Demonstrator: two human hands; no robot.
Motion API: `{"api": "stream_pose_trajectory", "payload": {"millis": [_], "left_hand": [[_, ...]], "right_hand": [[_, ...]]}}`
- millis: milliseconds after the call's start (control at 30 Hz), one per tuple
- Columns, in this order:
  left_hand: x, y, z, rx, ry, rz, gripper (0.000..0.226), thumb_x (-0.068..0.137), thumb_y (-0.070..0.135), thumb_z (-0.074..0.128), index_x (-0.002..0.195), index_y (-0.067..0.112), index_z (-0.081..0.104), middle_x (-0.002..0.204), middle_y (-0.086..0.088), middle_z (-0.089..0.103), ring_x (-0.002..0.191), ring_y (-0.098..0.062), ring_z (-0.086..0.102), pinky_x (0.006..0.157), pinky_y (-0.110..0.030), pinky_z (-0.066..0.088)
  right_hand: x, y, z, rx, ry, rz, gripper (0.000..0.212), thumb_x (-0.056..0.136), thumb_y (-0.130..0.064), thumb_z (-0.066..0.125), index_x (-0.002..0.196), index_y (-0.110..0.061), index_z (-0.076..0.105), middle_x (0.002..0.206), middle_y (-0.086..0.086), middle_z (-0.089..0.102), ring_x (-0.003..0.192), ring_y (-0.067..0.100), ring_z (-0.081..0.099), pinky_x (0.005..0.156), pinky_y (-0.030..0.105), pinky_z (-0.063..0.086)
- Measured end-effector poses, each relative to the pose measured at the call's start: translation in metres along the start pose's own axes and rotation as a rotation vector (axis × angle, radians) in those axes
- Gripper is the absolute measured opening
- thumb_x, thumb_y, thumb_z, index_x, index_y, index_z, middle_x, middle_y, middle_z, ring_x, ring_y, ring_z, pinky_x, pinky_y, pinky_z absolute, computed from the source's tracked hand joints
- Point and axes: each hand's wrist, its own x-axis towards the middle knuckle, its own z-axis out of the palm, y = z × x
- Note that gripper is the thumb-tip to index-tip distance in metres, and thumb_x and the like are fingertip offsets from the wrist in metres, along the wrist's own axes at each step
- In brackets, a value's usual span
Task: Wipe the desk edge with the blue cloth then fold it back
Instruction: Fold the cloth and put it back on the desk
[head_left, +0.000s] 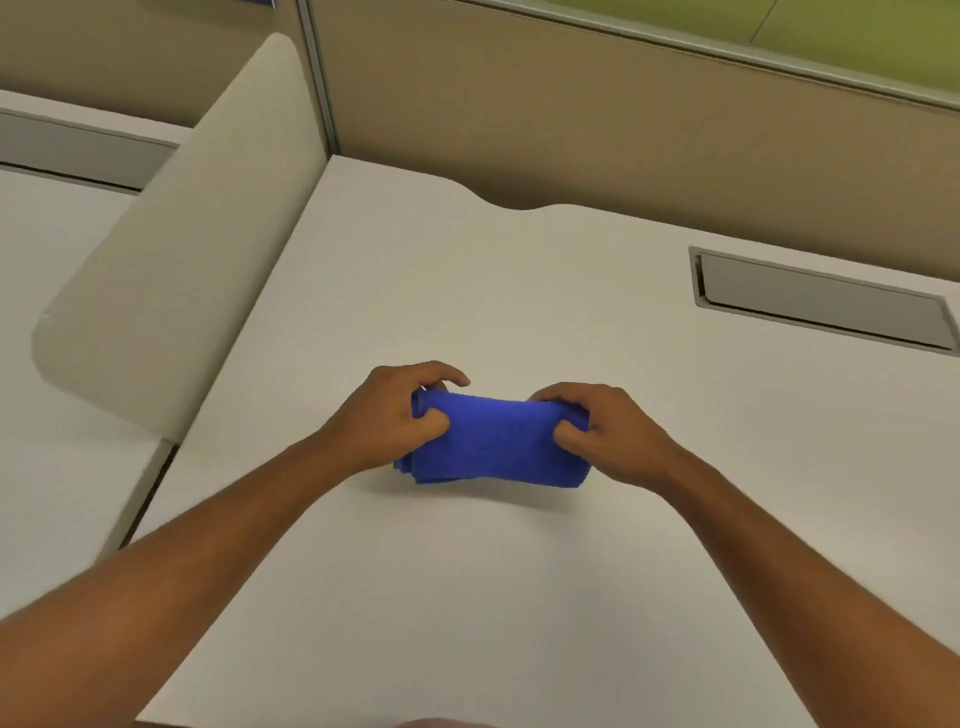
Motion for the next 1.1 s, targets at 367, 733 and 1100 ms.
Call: {"api": "stream_pose_trajectory", "payload": {"millis": [367, 733, 1100], "left_hand": [[0.201, 0.069, 0.024, 0.310, -0.206, 0.100, 0.047, 0.080, 0.011, 0.062, 0.121, 0.031, 0.075, 0.106, 0.016, 0.071, 0.097, -0.008, 0.064, 0.085, -0.035, 0.057], [0.389, 0.084, 0.059, 0.583, 0.205, 0.289, 0.052, 0.090, -0.015, 0.047, 0.131, 0.009, 0.068, 0.140, -0.008, 0.065, 0.128, -0.033, 0.059, 0.113, -0.038, 0.039], [0.399, 0.030, 0.112, 0.722, 0.073, 0.381, 0.053, 0.098, 0.009, 0.057, 0.150, 0.004, 0.052, 0.155, -0.017, 0.052, 0.144, -0.035, 0.048, 0.122, -0.045, 0.033]], "right_hand": [[0.084, 0.108, -0.166, -0.223, 0.004, -0.049, 0.037, 0.101, -0.013, 0.059, 0.129, -0.036, 0.066, 0.124, -0.019, 0.070, 0.109, 0.002, 0.063, 0.088, 0.020, 0.047], [0.214, 0.182, -0.243, -0.619, 0.501, -0.167, 0.059, 0.094, 0.013, 0.049, 0.144, -0.015, 0.059, 0.151, 0.006, 0.058, 0.140, 0.030, 0.053, 0.112, 0.039, 0.044], [0.228, 0.240, -0.195, -0.487, 0.521, -0.020, 0.038, 0.109, -0.023, 0.047, 0.146, -0.017, 0.059, 0.161, 0.001, 0.048, 0.154, 0.022, 0.036, 0.120, 0.036, 0.035]]}}
